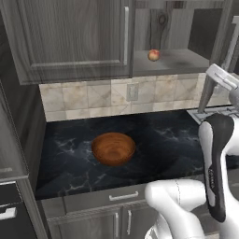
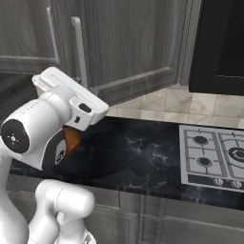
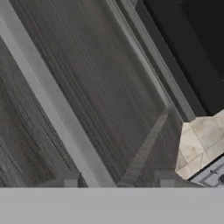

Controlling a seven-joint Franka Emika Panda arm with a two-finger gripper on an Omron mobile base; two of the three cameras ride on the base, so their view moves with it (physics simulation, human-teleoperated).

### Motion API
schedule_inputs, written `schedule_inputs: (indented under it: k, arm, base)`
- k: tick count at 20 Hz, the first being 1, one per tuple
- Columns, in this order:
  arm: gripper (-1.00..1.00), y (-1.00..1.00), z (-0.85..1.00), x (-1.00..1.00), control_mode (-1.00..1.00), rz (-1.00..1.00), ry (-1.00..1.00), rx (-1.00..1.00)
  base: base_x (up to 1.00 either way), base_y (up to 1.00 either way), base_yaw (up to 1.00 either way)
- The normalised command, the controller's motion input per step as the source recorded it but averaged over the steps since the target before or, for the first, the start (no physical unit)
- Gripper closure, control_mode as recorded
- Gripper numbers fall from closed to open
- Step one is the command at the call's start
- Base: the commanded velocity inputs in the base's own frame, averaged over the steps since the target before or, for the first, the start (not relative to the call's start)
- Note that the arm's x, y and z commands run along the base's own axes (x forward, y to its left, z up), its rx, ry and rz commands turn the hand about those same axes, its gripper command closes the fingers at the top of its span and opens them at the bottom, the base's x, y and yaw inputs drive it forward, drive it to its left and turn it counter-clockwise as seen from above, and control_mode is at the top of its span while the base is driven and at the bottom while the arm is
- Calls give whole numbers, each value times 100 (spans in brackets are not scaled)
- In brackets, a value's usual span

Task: Open the cabinet. Pick the kiwi and peach from the cabinet and place them into the bowl. Then close the cabinet.

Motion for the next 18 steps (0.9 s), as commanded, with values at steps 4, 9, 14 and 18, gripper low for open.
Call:
schedule_inputs:
  k: [4, 9, 14, 18]
  arm:
    - [-100, -9, -7, -100, -100, -1, 0, 0]
    - [-100, 1, -9, -85, -100, -6, 4, 0]
    - [-100, 13, -6, -71, -100, -8, 1, -2]
    - [-100, 58, 0, -27, -100, -17, 0, -9]
  base:
    - [0, 0, 0]
    - [0, 0, 0]
    - [0, 0, 0]
    - [0, 0, 0]
